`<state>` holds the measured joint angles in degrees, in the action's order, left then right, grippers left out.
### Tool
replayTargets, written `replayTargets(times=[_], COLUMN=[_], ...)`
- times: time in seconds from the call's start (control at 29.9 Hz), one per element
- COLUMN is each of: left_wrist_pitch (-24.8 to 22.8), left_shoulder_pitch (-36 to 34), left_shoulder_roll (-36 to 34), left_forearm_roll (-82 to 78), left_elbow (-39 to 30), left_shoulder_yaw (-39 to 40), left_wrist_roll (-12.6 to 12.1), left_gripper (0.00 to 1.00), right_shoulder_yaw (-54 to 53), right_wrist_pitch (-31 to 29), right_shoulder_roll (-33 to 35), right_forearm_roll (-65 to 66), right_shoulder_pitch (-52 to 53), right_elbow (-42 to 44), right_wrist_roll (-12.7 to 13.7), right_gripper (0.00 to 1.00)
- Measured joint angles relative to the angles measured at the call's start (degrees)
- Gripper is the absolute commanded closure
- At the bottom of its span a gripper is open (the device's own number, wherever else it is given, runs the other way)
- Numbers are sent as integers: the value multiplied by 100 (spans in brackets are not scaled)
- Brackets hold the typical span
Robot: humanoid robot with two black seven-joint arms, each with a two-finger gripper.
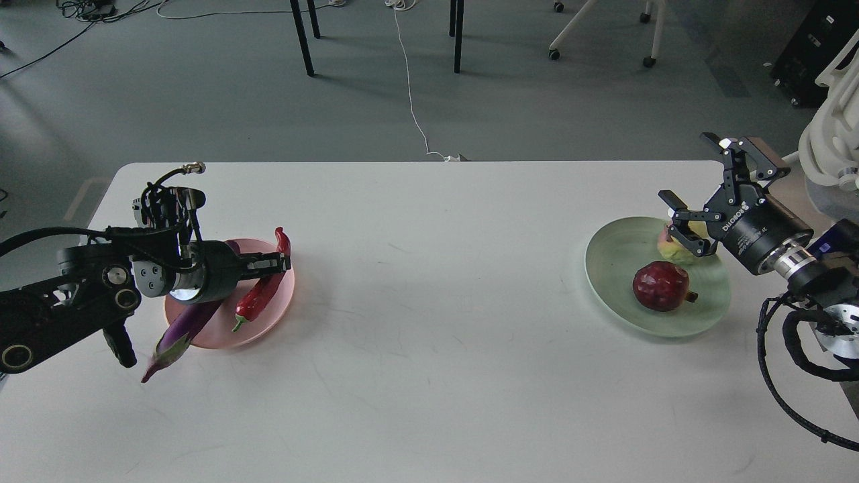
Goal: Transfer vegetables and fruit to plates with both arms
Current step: 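Place the chili pepper onto the pink plate and release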
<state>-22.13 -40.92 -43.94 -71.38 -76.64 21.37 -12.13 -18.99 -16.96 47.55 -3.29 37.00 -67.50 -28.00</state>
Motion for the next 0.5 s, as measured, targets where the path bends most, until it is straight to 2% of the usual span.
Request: replayTargets(times=[0.03,0.1,0.17,0.2,0.23,0.5], left_wrist_pitch=[6,15,51,97,151,392], left_shoulder_pitch=[37,87,107,122,137,163], left_shoulder_roll=[-44,-125,-158,-160,-159,-118], left_forearm_roll=[30,94,146,177,203,252], left_elbow=[0,0,0,0,0,-4], left_shoulder_yaw=[-1,-2,-2,-2,-2,1], left_wrist_roll=[7,41,81,92,98,121], left_gripper=[79,62,35,12,0,0], right_shoulder_yaw=[0,0,0,0,0,0], right_wrist_pitch=[0,0,0,0,0,0], right_shoulder_roll=[0,0,0,0,0,0], right_forearm_roll=[0,1,2,2,2,2], right_shoulder_pitch=[0,0,0,0,0,0], right_elbow=[0,0,4,6,7,1], right_wrist_roll=[0,0,0,0,0,0], right_gripper=[2,2,2,2,2,2])
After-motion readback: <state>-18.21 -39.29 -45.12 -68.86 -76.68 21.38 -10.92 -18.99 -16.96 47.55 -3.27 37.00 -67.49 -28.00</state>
